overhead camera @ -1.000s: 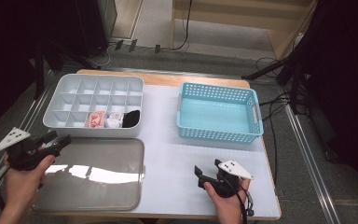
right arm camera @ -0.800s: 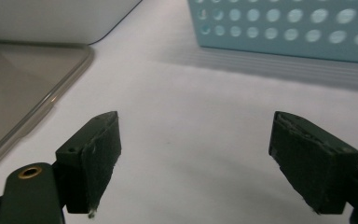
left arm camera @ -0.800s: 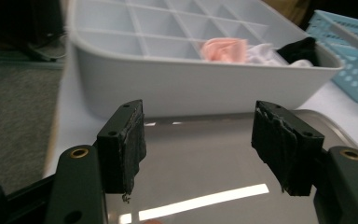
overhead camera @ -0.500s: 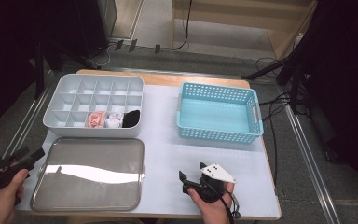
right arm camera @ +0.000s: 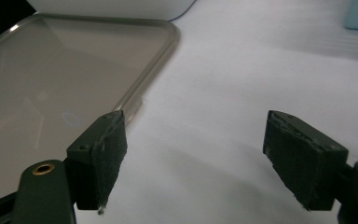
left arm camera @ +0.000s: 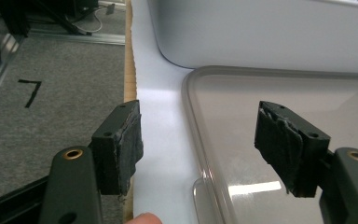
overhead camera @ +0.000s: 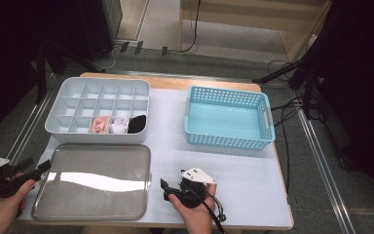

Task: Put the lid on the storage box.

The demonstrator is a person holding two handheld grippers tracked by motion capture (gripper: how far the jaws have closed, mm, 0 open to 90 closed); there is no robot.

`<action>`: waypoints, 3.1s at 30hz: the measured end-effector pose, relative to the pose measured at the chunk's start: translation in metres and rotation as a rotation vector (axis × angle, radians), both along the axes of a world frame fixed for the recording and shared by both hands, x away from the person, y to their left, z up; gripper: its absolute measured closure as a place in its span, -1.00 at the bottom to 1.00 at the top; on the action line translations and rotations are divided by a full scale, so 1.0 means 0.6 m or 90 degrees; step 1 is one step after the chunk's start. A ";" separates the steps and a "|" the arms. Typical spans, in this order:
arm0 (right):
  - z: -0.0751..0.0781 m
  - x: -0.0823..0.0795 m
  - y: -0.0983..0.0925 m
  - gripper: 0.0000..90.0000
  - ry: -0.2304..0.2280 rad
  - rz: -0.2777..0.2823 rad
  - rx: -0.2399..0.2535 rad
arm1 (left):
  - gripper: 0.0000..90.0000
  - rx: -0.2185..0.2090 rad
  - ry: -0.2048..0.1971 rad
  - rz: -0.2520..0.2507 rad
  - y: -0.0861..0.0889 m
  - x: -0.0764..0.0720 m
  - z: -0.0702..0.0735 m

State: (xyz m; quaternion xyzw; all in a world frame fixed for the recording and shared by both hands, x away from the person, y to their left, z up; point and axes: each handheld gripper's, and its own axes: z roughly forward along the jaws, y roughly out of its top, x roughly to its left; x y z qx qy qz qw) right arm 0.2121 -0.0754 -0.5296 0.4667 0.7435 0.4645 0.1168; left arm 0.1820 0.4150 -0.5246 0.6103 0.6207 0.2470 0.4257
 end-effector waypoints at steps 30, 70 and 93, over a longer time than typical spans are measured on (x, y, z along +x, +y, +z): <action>-0.013 0.016 0.063 0.13 0.061 0.021 0.088 | -0.18 -0.040 0.061 -0.009 0.005 -0.021 -0.018; -0.019 -0.018 0.104 0.49 0.105 -0.104 0.148 | 0.51 -0.035 0.063 0.082 -0.037 -0.056 -0.002; -0.026 0.019 0.069 0.56 0.252 -0.065 0.254 | 0.43 -0.013 0.089 0.042 -0.046 -0.048 -0.012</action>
